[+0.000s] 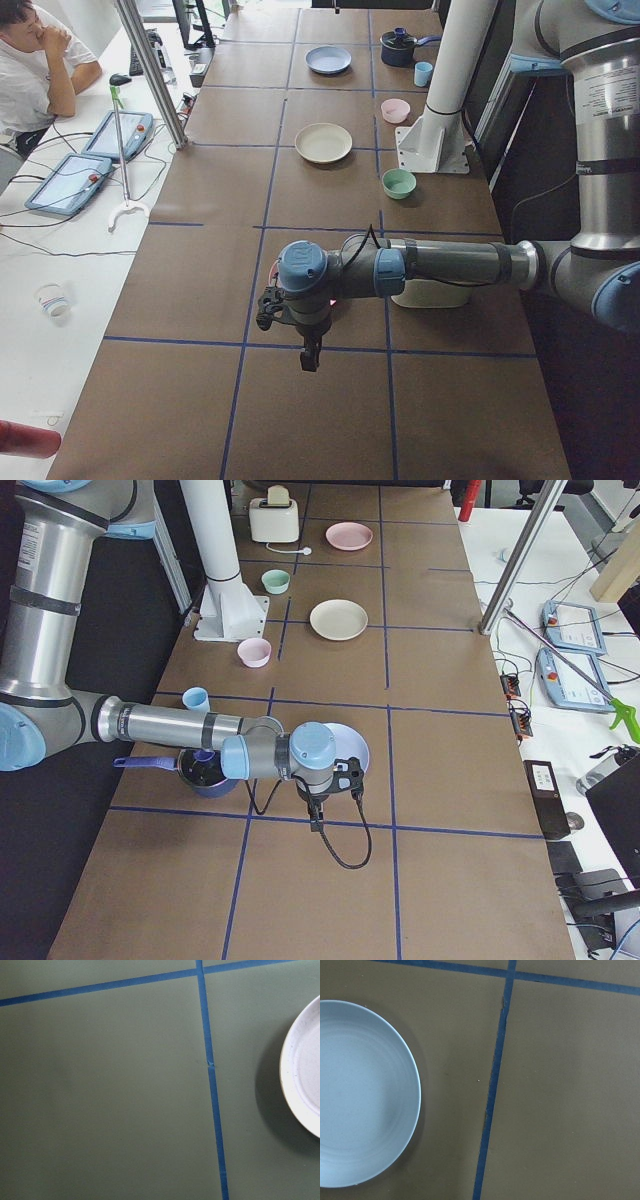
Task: Stack three plates with pink and blue
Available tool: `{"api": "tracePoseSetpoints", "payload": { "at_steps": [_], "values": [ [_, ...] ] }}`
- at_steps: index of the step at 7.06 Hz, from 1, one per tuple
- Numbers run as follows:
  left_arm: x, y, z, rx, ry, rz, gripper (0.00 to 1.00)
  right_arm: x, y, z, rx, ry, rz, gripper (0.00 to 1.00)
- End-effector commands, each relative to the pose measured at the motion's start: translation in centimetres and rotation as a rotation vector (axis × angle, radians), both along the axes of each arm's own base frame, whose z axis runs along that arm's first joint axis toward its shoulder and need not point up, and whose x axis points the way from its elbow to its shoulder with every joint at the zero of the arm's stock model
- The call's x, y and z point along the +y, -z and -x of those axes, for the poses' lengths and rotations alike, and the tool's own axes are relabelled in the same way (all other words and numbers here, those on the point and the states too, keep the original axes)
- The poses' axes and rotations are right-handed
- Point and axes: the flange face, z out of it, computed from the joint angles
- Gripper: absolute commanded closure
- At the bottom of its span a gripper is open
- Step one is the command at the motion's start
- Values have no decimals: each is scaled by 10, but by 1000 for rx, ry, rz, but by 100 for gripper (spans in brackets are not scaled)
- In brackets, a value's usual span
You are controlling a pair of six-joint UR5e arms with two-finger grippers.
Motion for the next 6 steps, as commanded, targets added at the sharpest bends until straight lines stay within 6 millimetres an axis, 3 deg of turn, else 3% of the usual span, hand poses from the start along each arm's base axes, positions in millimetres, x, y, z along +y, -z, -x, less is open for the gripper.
{"api": "tracePoseSetpoints", "payload": {
  "at_steps": [1,3,5,6],
  "values": [
    [0,3,0,1,0,-8,0,1,0,0,-1,0,2,0],
    [-4,13,-3,-10,-9,-32,0,1,1,0,-3,0,-1,0],
    [-15,24,-17,3,-36,-74,0,0,2,0,-3,0,-3,0],
    [-27,40,-17,0,-33,-186,0,0,3,0,-5,0,-4,0]
  ]
}}
